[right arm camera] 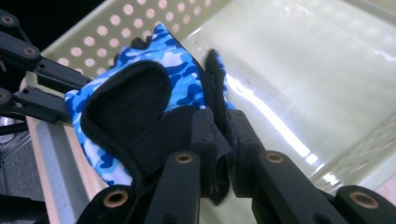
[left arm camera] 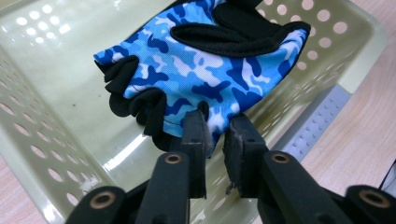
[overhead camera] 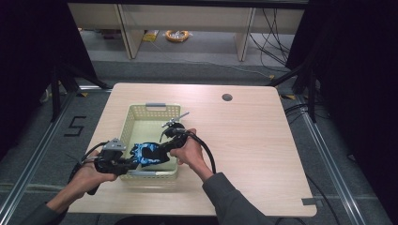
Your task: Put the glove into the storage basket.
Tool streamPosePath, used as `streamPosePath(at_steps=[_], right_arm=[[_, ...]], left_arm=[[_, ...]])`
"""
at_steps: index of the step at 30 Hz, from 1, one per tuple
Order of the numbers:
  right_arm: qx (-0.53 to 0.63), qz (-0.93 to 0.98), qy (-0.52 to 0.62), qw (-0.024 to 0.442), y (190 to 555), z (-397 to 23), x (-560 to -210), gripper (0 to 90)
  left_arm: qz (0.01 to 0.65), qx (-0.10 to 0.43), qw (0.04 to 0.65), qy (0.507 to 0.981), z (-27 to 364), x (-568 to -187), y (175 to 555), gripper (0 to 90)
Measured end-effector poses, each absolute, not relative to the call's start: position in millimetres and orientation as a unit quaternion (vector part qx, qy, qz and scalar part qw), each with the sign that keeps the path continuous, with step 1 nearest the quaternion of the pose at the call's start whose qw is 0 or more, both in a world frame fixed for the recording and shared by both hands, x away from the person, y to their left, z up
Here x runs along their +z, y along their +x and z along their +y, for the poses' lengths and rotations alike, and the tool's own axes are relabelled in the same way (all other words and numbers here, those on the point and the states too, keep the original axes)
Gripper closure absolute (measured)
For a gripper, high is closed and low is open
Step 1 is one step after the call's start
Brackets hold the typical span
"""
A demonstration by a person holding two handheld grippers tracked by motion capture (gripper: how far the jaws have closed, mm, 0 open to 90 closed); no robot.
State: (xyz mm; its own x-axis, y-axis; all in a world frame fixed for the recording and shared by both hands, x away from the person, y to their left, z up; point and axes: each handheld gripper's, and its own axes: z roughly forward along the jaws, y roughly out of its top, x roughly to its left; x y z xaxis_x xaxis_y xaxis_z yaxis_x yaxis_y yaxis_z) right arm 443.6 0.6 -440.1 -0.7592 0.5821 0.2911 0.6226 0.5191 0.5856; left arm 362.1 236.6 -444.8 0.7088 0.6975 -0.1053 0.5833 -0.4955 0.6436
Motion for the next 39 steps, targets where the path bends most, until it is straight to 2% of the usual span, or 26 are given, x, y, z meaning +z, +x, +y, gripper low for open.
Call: streamPosePath(at_steps=[5,12,22,29,39], right_arm=[[-0.333,-0.877,-0.347,0.020,444.4,3.5,-445.7,83.3],[-0.325,-0.877,-0.354,0.018,446.7,4.0,-448.7,83.2],[-0.315,-0.878,-0.360,0.022,448.0,4.7,-450.6,83.1],[-0.305,-0.881,-0.361,0.016,447.5,7.1,-450.6,81.5],[-0.287,-0.895,-0.339,-0.035,447.7,10.8,-446.8,71.8]], left_arm=[[0.368,0.079,0.342,0.861,236.3,-443.4,363.3,64.6],[0.375,0.082,0.357,0.852,239.4,-439.2,364.7,53.6],[0.378,0.090,0.369,0.844,239.6,-433.4,362.6,52.8],[0.377,0.093,0.370,0.844,235.0,-433.4,359.7,49.0],[0.379,0.120,0.386,0.833,224.9,-429.8,352.9,47.6]])
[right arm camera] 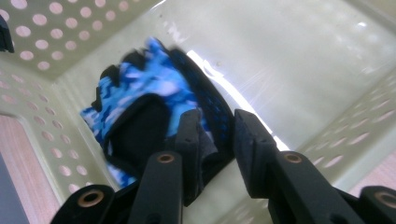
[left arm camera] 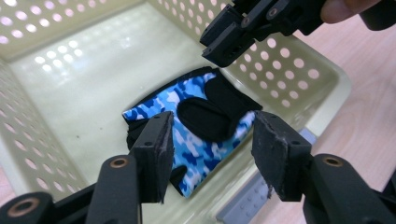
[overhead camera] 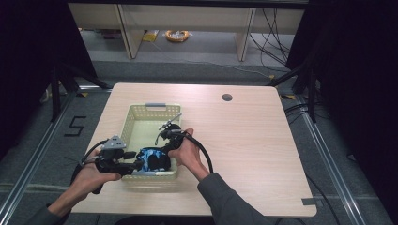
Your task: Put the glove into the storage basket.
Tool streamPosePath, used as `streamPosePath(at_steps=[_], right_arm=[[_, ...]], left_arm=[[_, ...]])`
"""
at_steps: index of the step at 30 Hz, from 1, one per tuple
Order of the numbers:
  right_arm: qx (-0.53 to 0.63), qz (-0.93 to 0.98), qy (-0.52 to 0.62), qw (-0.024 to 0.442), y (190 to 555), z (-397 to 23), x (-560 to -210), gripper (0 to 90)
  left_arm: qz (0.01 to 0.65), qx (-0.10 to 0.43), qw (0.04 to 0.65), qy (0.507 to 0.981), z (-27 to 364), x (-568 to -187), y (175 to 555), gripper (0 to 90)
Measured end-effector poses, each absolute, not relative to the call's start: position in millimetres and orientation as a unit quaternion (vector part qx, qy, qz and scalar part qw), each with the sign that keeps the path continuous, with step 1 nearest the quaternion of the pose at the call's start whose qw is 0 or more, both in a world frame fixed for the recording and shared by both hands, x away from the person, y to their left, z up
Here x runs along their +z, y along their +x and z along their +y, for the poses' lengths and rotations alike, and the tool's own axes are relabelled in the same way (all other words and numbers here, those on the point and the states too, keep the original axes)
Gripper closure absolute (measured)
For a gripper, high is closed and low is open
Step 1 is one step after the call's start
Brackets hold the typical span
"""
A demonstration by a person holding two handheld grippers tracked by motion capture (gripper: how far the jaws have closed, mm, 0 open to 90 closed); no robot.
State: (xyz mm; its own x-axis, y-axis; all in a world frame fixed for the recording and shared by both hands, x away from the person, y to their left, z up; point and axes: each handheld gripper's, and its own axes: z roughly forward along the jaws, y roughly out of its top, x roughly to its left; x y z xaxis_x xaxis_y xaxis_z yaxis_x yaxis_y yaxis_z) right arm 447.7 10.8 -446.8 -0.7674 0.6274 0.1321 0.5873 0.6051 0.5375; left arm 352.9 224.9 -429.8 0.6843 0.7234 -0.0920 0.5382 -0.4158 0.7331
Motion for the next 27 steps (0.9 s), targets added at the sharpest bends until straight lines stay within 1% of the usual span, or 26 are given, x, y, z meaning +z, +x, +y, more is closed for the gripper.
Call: streamPosePath(at_steps=[2,5,9,13,14,16,17,19,21,22,23,24,25,26,27], right_arm=[[0.287,0.891,0.351,0.034,446.2,10.5,-443.5,67.7],[0.302,0.887,0.346,0.042,444.9,8.3,-437.9,67.5],[0.315,0.887,0.335,0.048,440.2,5.5,-428.5,64.1],[0.330,0.882,0.334,0.049,436.3,0.9,-421.3,60.8],[0.336,0.882,0.326,0.055,436.3,-1.3,-420.1,60.2],[0.338,0.880,0.329,0.053,433.6,-4.9,-417.0,56.5],[0.342,0.880,0.325,0.058,433.3,-7.4,-416.1,54.7],[0.350,0.876,0.328,0.052,430.5,-13.2,-414.0,52.2],[0.354,0.874,0.328,0.054,428.3,-18.5,-412.1,49.0],[0.357,0.872,0.332,0.051,426.0,-21.5,-410.4,47.6],[0.357,0.870,0.336,0.050,424.0,-25.0,-408.4,46.2],[0.363,0.866,0.339,0.053,422.1,-28.2,-407.0,44.8],[0.366,0.864,0.342,0.054,420.0,-32.2,-404.8,43.8],[0.372,0.864,0.334,0.056,419.2,-36.9,-402.9,43.1],[0.372,0.862,0.340,0.054,416.3,-42.5,-400.1,42.4]], left_arm=[[0.379,0.121,0.390,0.830,224.0,-429.2,352.1,46.7],[0.380,0.121,0.394,0.828,222.9,-427.1,349.8,46.2],[0.375,0.124,0.397,0.829,220.5,-423.7,346.9,43.8],[0.375,0.127,0.399,0.827,218.5,-421.1,344.5,39.3],[0.377,0.125,0.402,0.825,218.1,-420.6,344.1,38.0],[0.381,0.130,0.407,0.820,217.2,-420.9,343.2,35.2],[0.384,0.124,0.406,0.820,218.3,-419.7,343.1,33.6],[0.408,0.109,0.428,0.799,217.2,-419.6,342.1,29.9],[0.402,0.113,0.422,0.805,218.7,-418.4,340.8,29.2],[0.407,0.118,0.428,0.798,217.5,-418.8,339.5,28.4],[0.406,0.111,0.427,0.801,218.1,-418.0,339.1,27.4],[0.416,0.111,0.437,0.790,215.3,-418.6,337.4,26.5],[0.405,0.109,0.427,0.801,217.4,-417.6,337.1,25.7],[0.413,0.106,0.438,0.791,214.5,-418.7,335.9,25.0],[0.409,0.107,0.431,0.797,215.0,-418.0,335.4,24.2]])
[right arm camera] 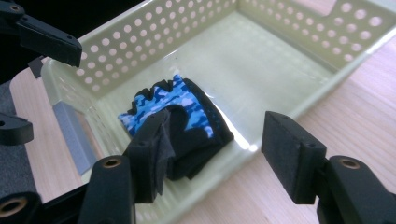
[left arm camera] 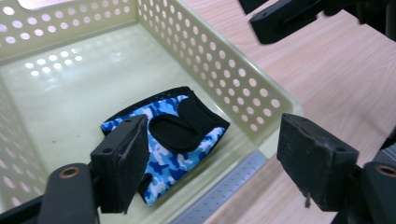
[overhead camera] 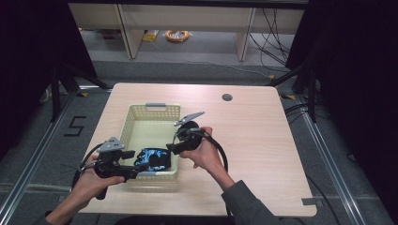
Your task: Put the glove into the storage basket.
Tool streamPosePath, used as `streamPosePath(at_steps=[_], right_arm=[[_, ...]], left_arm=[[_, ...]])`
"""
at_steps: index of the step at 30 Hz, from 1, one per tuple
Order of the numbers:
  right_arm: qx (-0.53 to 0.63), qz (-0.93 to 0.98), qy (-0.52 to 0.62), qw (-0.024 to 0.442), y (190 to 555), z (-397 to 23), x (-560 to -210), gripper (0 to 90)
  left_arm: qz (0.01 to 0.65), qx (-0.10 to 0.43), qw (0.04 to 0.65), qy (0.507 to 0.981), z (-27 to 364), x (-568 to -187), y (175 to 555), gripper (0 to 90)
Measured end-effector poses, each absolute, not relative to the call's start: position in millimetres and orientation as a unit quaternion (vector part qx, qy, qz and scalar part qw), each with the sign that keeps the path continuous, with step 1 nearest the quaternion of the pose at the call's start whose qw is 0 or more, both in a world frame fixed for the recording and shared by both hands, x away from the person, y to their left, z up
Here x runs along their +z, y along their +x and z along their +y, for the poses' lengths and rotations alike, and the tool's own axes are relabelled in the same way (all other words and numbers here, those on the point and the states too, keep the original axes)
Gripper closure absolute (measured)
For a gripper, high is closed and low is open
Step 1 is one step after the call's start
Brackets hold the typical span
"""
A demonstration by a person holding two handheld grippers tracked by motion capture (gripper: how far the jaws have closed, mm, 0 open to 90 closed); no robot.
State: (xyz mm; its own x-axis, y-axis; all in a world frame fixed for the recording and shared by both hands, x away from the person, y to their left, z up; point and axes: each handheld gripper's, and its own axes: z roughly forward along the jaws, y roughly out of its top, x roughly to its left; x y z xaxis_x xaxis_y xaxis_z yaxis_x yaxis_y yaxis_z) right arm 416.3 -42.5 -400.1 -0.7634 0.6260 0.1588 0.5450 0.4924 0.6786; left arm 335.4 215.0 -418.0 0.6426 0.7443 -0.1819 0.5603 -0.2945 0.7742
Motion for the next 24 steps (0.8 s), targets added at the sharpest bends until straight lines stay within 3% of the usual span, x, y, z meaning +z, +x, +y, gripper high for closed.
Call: streamPosePath(at_steps=[24], right_arm=[[0.429,0.829,0.354,0.061,389.4,-115.8,-398.5,35.7]], left_arm=[[0.386,0.091,0.480,0.782,187.0,-415.7,312.8,21.9]])
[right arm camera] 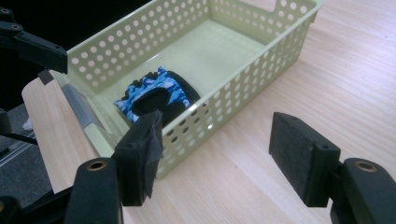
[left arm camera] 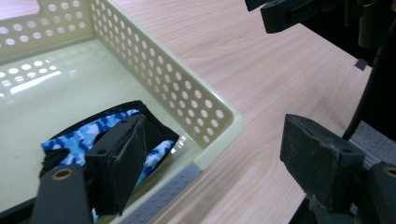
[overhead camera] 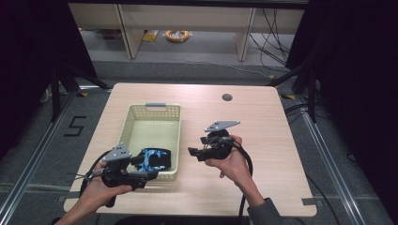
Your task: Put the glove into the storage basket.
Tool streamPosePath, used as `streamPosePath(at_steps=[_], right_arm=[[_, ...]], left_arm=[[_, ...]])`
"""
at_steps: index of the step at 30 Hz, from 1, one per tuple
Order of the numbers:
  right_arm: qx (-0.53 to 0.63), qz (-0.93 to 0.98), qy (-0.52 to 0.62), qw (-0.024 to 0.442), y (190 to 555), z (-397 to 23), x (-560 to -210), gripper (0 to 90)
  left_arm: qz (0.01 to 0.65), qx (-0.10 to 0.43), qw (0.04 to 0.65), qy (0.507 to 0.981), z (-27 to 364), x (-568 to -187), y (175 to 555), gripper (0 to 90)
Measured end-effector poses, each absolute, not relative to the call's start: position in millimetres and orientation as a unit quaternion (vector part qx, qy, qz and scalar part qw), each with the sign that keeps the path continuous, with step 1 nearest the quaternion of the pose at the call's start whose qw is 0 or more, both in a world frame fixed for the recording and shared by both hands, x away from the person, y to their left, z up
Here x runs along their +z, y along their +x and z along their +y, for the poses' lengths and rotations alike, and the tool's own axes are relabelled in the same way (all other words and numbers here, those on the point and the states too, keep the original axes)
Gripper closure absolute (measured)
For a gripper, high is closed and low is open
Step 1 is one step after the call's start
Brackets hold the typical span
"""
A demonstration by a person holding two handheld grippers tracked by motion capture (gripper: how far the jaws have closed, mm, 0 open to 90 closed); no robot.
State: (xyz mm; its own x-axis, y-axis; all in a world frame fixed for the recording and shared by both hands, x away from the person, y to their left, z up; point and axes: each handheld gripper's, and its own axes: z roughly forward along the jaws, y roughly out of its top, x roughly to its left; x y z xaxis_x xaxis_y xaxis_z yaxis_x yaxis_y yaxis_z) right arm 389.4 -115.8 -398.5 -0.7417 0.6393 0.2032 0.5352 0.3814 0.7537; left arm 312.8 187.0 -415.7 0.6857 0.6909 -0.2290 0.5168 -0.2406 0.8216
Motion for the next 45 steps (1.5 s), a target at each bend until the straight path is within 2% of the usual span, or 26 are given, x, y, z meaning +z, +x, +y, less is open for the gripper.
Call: streamPosePath(at_steps=[3,17,19,22,27,33,45], right_arm=[[0.426,0.829,0.356,0.075,384.6,-121.3,-399.8,35.0],[0.431,0.823,0.364,0.070,368.4,-133.1,-409.1,33.0],[0.429,0.824,0.359,0.082,368.1,-136.3,-411.4,32.7],[0.434,0.821,0.366,0.068,365.6,-137.5,-415.8,31.5],[0.432,0.821,0.364,0.079,361.5,-142.0,-421.7,30.8],[0.424,0.824,0.369,0.071,354.6,-147.7,-426.1,30.3],[0.430,0.820,0.376,0.046,343.0,-156.4,-438.3,29.1]], left_arm=[[0.383,0.082,0.485,0.782,183.4,-417.4,310.8,22.0],[0.372,0.070,0.497,0.781,175.6,-433.0,306.9,22.3],[0.374,0.070,0.492,0.783,175.5,-433.0,305.6,22.3],[0.369,0.070,0.495,0.784,173.3,-435.0,303.5,22.3],[0.357,0.071,0.488,0.793,166.8,-438.8,295.8,22.4],[0.339,0.090,0.474,0.808,161.4,-444.7,288.4,22.4],[0.333,0.068,0.476,0.811,157.9,-453.9,279.1,21.9]])
